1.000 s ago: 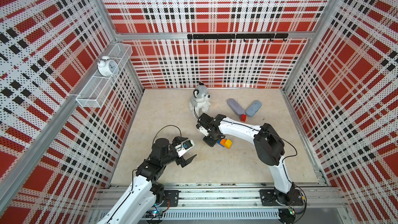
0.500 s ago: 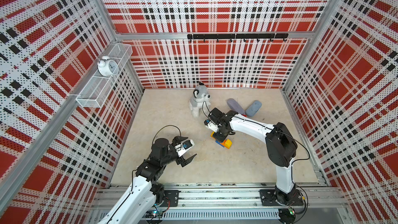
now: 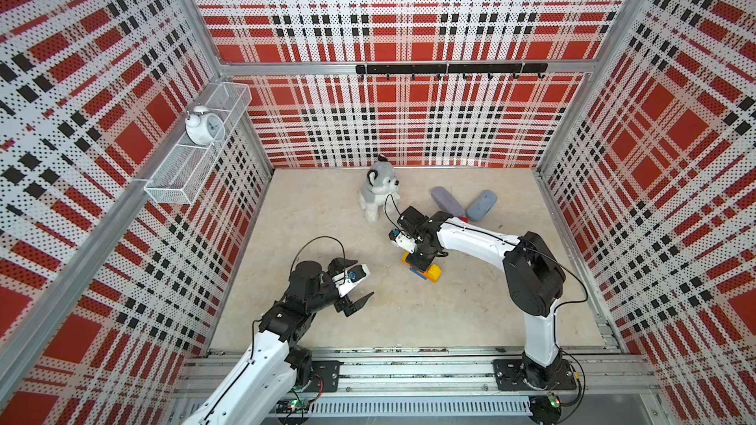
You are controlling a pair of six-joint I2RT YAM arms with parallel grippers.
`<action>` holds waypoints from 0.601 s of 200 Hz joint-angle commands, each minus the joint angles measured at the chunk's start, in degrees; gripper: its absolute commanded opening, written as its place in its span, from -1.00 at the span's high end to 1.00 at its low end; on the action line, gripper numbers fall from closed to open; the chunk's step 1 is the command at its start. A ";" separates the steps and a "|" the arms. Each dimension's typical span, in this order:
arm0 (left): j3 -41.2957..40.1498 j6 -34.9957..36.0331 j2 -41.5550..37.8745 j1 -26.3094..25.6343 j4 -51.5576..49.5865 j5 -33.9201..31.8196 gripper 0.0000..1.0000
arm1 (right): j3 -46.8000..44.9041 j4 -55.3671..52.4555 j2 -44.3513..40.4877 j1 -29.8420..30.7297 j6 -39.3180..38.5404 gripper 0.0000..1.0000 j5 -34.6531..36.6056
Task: Assemble a fork with lego
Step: Assemble the lego brick with the lego brick.
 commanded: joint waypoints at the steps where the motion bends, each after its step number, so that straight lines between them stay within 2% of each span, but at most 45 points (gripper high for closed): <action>1: 1.75 0.54 0.28 -0.36 0.78 0.64 -0.97 | -0.36 0.47 0.05 -0.73 -1.51 0.42 -0.51; 64: 1.97 0.95 0.39 -0.36 0.78 0.61 -0.97 | -0.43 -2.30 2.28 -1.42 -3.21 0.43 -1.88; 120: 1.83 1.20 0.53 -0.36 0.78 0.72 -0.97 | -4.06 -3.51 6.38 -1.36 -5.10 0.47 0.67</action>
